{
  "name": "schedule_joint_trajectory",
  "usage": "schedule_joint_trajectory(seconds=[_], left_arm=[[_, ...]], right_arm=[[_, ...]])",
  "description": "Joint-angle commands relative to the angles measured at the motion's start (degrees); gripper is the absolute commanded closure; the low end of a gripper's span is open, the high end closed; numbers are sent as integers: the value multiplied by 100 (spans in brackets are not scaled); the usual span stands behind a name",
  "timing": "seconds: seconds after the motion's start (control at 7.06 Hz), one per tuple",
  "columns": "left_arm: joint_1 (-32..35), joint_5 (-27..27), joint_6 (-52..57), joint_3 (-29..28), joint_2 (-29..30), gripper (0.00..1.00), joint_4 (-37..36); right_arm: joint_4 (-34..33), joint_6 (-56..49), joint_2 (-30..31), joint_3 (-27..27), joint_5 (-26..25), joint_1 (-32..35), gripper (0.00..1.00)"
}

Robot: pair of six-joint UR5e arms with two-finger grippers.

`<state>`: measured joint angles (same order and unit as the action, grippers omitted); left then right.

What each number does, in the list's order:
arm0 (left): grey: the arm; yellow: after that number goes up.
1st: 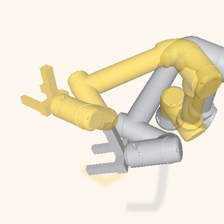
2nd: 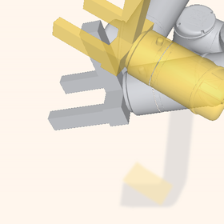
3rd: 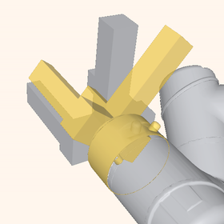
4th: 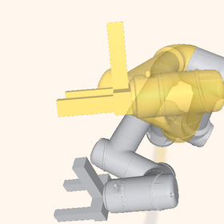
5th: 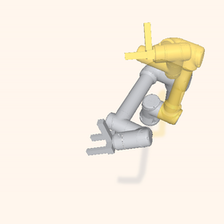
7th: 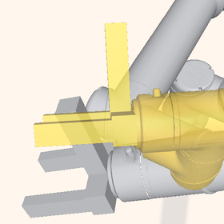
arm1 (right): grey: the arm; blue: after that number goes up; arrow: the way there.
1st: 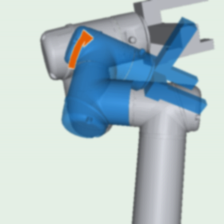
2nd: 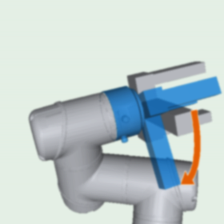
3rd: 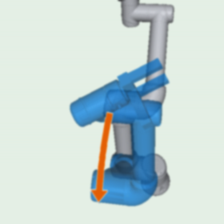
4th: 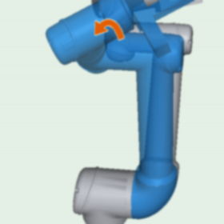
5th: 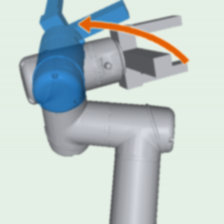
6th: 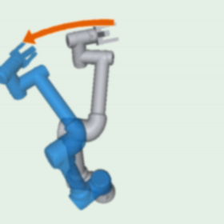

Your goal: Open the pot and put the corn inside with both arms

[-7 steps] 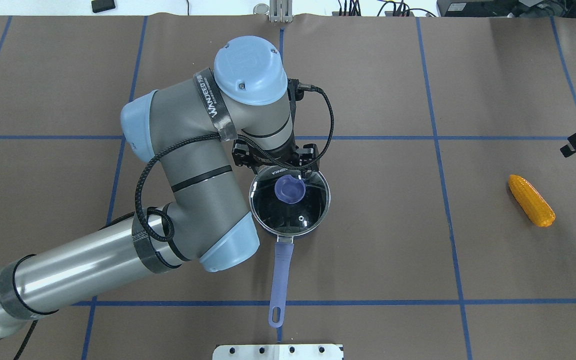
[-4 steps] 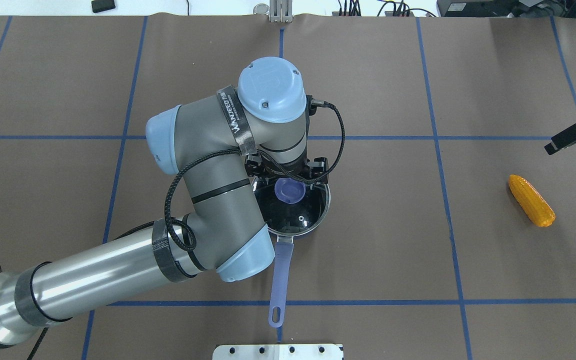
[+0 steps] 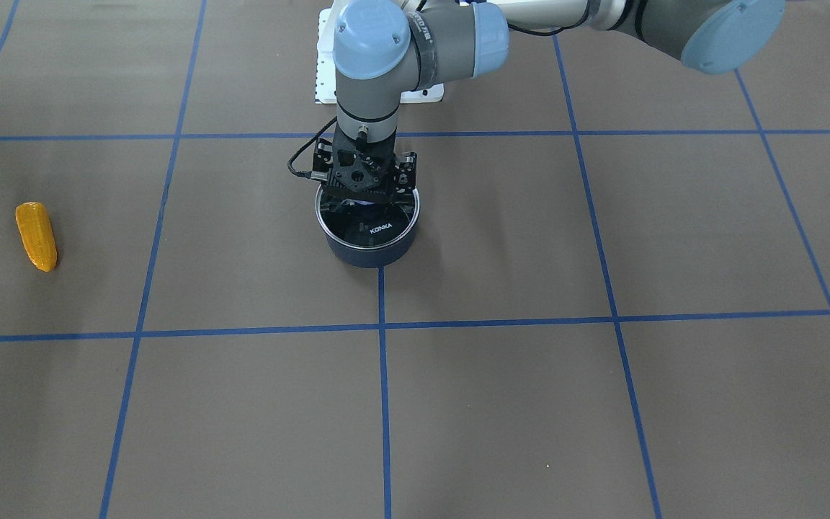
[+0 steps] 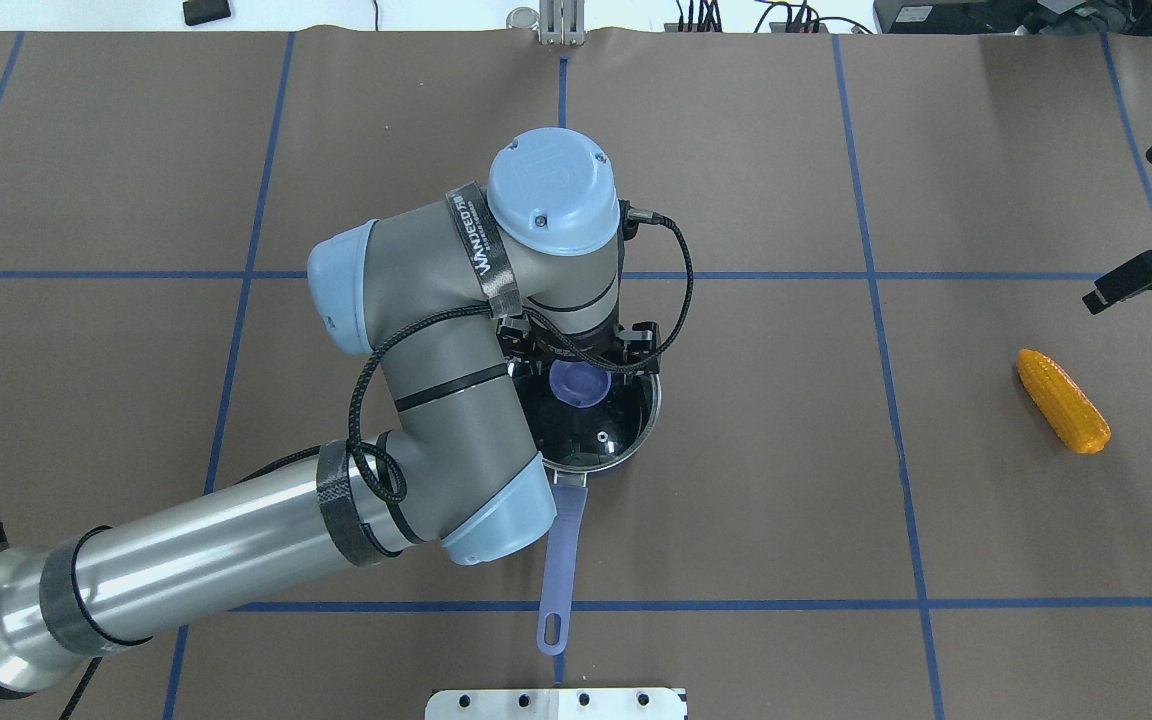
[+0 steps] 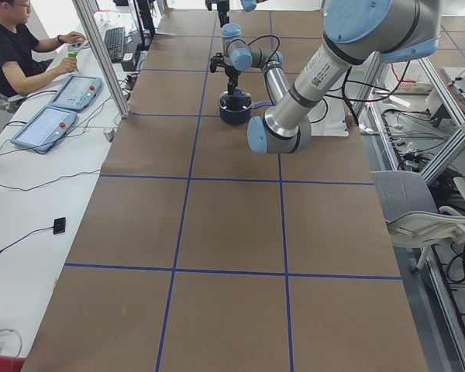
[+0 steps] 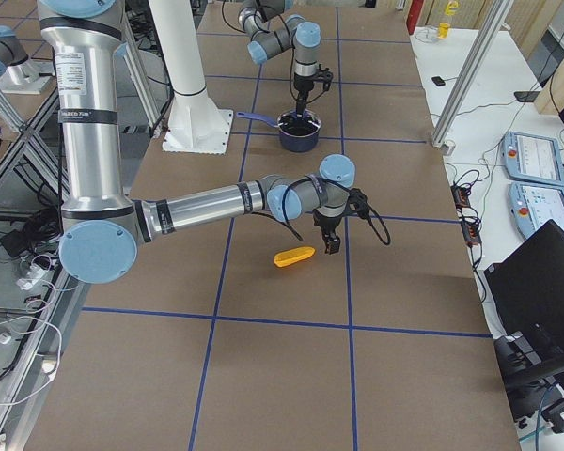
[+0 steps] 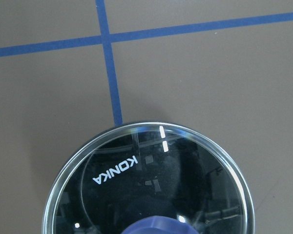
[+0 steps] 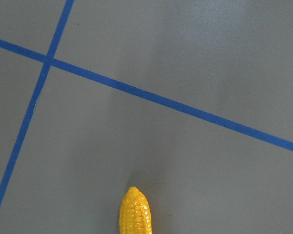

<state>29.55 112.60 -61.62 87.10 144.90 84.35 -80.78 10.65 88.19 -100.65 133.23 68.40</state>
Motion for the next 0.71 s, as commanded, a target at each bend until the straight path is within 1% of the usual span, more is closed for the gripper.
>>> schedule_joint_trajectory(seconds=[0.0,0.14,0.42,0.57], left_arm=[[-2,7,-17,-9,-6,6,2],[-2,7,-17,-9,-6,18,2],[-19,7,-17,-53,-14,21,2],[-11,16,-17,-44,-14,25,-7]], right_arm=[[1,-28,14,2,1,-28,0],[1,-45,31,2,1,-46,0],[1,-71,23,2,1,-55,0],[1,-80,23,2,1,-55,0]])
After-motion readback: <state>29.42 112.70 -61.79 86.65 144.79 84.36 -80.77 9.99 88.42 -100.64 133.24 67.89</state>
